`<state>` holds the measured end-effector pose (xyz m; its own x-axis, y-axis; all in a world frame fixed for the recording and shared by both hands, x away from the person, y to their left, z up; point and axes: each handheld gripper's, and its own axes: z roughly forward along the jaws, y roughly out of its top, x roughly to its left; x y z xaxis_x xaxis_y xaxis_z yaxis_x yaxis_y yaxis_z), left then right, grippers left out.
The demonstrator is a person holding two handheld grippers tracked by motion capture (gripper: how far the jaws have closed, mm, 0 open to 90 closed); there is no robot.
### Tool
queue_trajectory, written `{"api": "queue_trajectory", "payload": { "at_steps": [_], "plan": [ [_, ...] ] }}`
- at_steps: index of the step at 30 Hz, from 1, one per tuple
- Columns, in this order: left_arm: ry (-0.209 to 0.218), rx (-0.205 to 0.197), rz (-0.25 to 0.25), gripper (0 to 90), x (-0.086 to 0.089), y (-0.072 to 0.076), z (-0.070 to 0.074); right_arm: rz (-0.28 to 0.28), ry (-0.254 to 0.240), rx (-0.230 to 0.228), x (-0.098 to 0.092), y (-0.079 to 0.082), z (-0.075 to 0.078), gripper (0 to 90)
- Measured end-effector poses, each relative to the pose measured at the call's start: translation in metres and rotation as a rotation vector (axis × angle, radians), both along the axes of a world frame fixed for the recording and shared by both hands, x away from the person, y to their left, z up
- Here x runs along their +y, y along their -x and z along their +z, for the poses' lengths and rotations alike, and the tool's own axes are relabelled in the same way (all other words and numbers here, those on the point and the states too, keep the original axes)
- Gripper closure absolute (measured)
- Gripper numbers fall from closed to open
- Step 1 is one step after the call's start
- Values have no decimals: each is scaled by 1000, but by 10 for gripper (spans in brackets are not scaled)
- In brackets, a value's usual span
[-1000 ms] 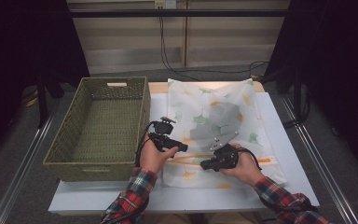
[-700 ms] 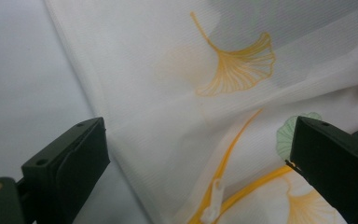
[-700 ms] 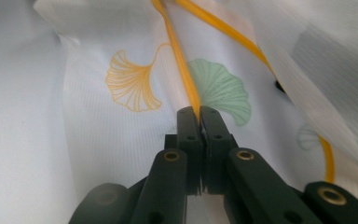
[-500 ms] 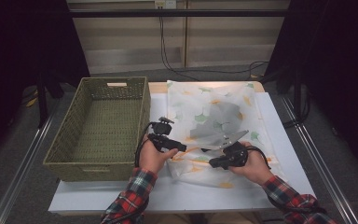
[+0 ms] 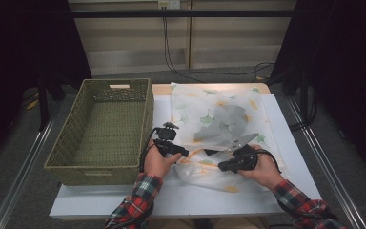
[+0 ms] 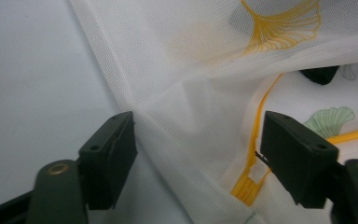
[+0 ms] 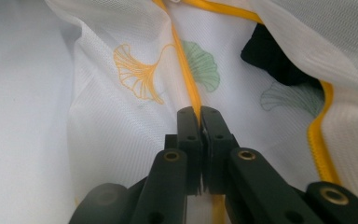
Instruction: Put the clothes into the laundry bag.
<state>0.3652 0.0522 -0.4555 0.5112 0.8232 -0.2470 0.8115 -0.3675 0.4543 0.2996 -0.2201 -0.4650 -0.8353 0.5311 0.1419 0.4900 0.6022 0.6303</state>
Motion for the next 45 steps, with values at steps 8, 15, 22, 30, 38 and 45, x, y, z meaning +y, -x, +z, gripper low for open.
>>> {"api": "queue_trajectory", "payload": {
  "at_steps": [8,15,22,30,38,45],
  "plan": [
    [-31,-33,19,397,-1,1,-2,2,-4,-3,0,1,1,886],
    [-57,-28,45,625,-2,3,-1,-5,-9,8,2,1,0,874],
    [4,80,40,871,-1,0,-1,1,1,16,7,0,-3,854],
    [44,74,-6,885,-2,3,9,-34,-36,47,9,-1,0,655],
    [83,58,-3,886,3,3,25,-54,-114,59,17,-5,5,431],
    [125,60,-8,886,5,4,34,-28,-146,58,34,-8,9,442]
  ]
}}
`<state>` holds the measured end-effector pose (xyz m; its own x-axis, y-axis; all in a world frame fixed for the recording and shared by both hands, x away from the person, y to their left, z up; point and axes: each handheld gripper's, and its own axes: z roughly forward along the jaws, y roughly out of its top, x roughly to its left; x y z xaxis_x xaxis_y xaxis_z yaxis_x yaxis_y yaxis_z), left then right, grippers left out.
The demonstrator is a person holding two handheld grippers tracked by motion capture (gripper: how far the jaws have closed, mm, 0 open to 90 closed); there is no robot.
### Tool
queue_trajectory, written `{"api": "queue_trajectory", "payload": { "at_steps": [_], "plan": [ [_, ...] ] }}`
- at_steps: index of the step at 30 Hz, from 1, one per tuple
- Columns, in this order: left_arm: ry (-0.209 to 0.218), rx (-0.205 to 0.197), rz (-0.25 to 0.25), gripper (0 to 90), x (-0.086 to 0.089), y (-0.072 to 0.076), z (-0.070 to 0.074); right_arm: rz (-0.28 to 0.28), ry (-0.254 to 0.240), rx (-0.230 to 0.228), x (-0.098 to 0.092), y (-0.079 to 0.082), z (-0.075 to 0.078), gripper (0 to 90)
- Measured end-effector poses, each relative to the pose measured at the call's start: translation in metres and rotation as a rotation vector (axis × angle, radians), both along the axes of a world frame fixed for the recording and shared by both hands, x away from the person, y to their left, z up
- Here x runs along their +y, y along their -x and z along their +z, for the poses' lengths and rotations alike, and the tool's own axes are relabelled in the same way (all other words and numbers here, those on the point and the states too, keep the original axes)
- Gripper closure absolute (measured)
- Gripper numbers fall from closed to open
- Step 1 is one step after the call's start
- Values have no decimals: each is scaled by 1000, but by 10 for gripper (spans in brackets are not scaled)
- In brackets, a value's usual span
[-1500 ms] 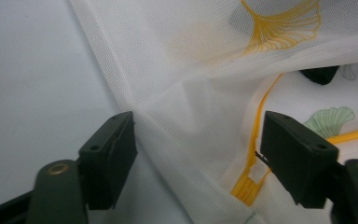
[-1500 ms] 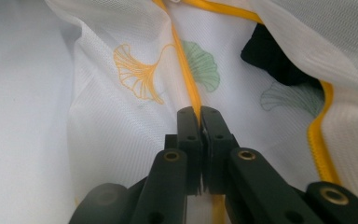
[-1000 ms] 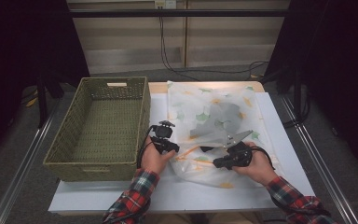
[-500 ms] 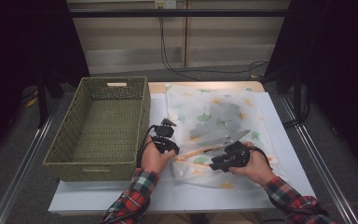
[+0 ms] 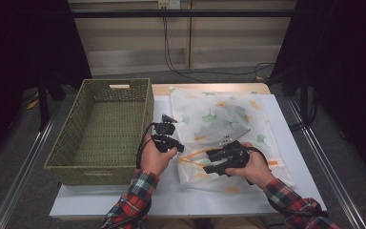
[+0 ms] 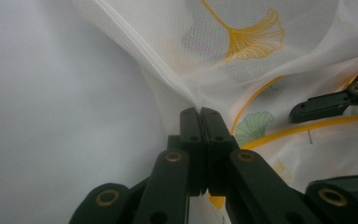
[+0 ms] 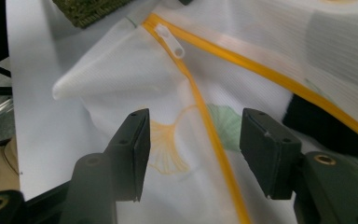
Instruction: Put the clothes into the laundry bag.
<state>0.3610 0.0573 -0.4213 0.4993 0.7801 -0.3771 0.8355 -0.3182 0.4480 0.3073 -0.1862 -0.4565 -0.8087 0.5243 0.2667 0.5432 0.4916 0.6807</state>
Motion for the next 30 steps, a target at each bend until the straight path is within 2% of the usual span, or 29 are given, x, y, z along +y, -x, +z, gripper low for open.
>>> {"api": "queue_trajectory", "payload": {
  "at_steps": [6,15,28,29,30],
  "plan": [
    [9,7,-9,886,1,0,0,11,-27,0,13,-5,1,477],
    [14,4,-22,885,1,1,5,27,-29,-3,29,-13,-3,493],
    [21,3,-17,886,1,1,6,34,-33,-6,39,-17,0,485],
    [9,3,-39,886,2,0,6,31,-29,-5,39,-17,0,485],
    [11,3,-39,886,1,0,6,34,-29,-13,39,-18,0,485]
  ]
}}
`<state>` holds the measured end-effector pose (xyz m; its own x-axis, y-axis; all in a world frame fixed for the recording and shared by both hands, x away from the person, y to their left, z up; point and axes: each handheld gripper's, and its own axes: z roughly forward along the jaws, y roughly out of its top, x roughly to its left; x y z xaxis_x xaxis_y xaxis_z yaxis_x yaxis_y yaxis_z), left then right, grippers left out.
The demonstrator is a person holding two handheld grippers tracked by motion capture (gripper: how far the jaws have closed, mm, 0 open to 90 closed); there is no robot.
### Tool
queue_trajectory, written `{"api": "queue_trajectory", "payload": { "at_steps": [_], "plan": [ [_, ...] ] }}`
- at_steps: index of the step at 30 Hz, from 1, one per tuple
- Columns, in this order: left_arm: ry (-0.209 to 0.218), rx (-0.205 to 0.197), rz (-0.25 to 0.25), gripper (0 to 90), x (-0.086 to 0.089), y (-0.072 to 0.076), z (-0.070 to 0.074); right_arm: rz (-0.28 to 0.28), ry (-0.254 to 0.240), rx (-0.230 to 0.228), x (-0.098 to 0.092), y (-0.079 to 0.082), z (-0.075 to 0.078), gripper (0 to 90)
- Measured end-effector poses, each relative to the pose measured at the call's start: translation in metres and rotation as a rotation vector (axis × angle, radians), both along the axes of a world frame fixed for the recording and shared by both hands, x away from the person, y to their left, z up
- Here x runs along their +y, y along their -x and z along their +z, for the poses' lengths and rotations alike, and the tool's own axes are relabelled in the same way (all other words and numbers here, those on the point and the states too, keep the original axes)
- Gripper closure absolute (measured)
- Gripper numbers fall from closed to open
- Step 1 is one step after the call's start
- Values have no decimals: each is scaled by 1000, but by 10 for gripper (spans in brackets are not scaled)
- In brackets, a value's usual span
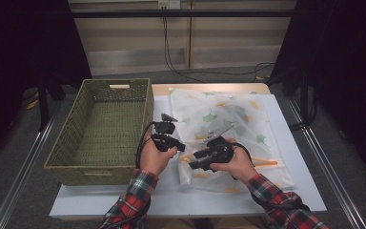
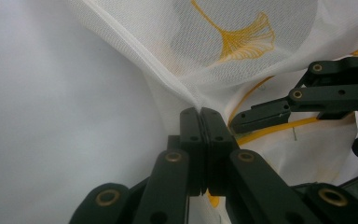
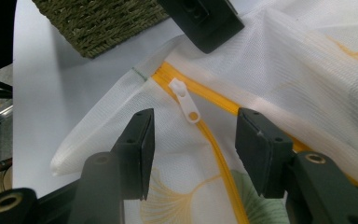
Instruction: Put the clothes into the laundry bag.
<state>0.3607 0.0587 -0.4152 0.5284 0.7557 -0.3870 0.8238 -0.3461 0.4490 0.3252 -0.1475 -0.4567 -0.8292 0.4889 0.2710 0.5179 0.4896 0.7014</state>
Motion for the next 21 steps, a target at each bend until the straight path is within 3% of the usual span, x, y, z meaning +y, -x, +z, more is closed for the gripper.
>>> {"api": "queue_trajectory", "payload": {
  "at_steps": [1,8,10,21],
  "plan": [
    [12,0,20,886,-1,1,0,-2,2,-1,0,0,0,487],
    [1,-1,-3,886,0,0,1,-4,3,17,3,-2,-2,554],
    [16,-2,17,886,-2,1,0,-1,-5,25,4,-3,-2,586],
    [18,1,11,886,-2,0,0,1,-6,57,7,-4,-5,711]
  ]
}}
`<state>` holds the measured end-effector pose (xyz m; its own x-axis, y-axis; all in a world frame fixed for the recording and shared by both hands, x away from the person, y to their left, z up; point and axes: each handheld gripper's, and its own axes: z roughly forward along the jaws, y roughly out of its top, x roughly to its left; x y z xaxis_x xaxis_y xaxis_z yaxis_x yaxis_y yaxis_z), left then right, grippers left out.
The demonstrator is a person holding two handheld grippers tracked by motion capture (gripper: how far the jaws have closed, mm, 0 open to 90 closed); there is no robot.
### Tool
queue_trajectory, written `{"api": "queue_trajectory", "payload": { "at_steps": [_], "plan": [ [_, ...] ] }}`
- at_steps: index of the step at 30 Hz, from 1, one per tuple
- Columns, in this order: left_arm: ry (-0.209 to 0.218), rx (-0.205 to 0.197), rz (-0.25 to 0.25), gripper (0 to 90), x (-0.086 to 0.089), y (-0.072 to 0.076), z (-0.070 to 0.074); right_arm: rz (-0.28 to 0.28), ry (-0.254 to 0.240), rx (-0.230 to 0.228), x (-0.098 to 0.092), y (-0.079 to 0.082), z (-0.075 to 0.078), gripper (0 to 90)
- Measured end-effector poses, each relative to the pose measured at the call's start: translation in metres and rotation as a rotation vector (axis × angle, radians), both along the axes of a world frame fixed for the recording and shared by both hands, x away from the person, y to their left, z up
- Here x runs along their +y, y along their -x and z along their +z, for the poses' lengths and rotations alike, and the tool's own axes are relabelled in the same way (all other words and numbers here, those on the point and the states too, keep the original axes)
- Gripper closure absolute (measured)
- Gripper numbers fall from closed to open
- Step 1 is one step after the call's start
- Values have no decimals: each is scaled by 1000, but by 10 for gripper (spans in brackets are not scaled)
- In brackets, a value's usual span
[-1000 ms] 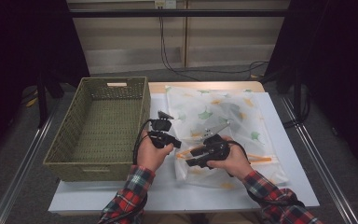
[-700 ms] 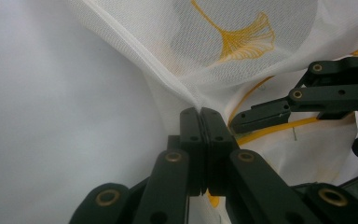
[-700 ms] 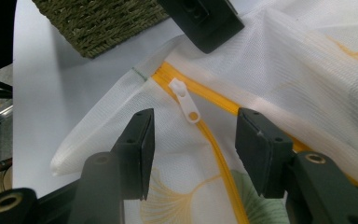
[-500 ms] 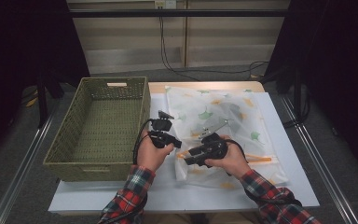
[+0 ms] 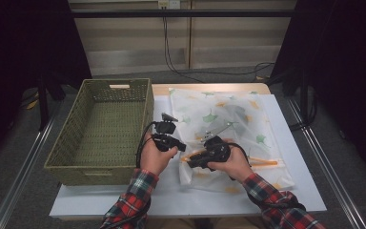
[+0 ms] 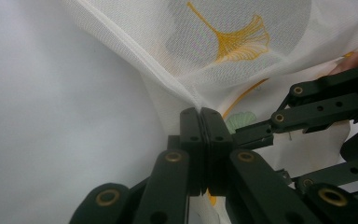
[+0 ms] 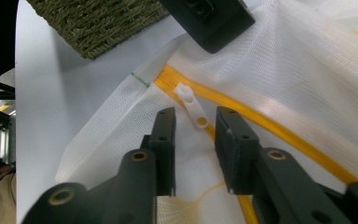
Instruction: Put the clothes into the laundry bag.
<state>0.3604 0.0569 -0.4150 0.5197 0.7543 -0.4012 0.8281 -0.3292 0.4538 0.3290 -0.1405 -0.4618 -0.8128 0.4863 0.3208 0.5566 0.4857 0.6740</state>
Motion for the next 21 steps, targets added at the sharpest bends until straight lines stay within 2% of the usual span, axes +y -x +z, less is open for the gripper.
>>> {"api": "queue_trajectory", "payload": {
  "at_steps": [2,8,9,12,14,21],
  "plan": [
    [1,3,-3,886,0,0,0,3,5,13,1,0,-2,740],
    [-3,1,-6,886,0,0,-1,9,6,11,3,2,-2,829],
    [4,-1,11,886,-1,0,-1,11,2,16,3,2,-1,835],
    [1,-3,13,886,-1,1,-1,17,9,17,4,3,0,867],
    [-7,-6,0,886,0,0,-1,15,9,12,4,4,2,876],
    [3,4,10,886,-1,1,0,8,-11,17,5,4,3,858]
  ]
}}
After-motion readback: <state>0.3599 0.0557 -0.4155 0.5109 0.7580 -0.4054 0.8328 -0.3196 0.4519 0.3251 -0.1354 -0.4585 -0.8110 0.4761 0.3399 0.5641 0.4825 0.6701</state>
